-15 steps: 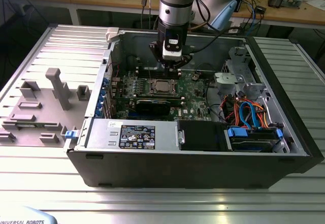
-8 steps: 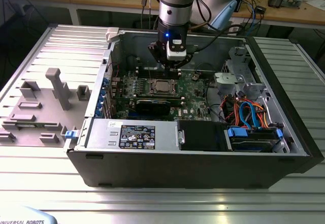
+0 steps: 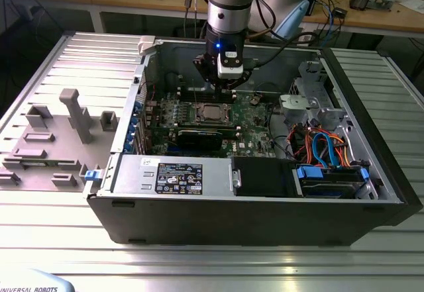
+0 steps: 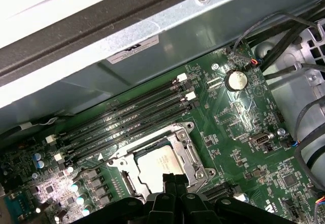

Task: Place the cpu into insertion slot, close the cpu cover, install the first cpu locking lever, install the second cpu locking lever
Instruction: 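Install the first cpu locking lever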

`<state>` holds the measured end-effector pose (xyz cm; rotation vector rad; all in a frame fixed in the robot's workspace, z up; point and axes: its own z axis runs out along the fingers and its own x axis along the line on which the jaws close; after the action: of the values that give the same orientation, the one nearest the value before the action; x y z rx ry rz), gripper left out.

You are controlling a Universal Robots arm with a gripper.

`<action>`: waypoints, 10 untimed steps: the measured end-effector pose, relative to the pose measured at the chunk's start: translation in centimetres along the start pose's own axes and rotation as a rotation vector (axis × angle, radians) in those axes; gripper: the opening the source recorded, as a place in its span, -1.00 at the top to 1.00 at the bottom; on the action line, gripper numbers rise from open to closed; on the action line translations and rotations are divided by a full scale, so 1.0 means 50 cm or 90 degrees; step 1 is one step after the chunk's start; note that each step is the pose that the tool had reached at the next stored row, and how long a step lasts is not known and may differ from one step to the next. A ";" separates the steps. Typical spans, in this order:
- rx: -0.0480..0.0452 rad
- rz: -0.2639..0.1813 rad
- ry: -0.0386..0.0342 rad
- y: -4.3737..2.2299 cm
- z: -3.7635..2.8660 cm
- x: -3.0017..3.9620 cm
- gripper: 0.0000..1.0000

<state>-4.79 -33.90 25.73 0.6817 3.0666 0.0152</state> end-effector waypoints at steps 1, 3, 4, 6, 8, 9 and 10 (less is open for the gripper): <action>0.0000 0.000 0.0000 0.000 0.000 0.000 0.79; 0.0000 -0.001 0.0000 0.000 0.000 0.000 0.79; 0.0000 -0.003 0.0000 0.000 0.000 0.000 0.79; 0.0000 -0.006 0.0001 0.000 0.000 0.000 0.79; 0.0000 -0.009 0.0001 0.000 0.000 0.000 0.79; 0.0000 -0.012 0.0001 0.000 0.000 0.000 0.79; 0.0001 -0.014 0.0001 0.000 0.000 0.000 0.79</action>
<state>-4.79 -33.90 25.73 0.6471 3.0742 0.0151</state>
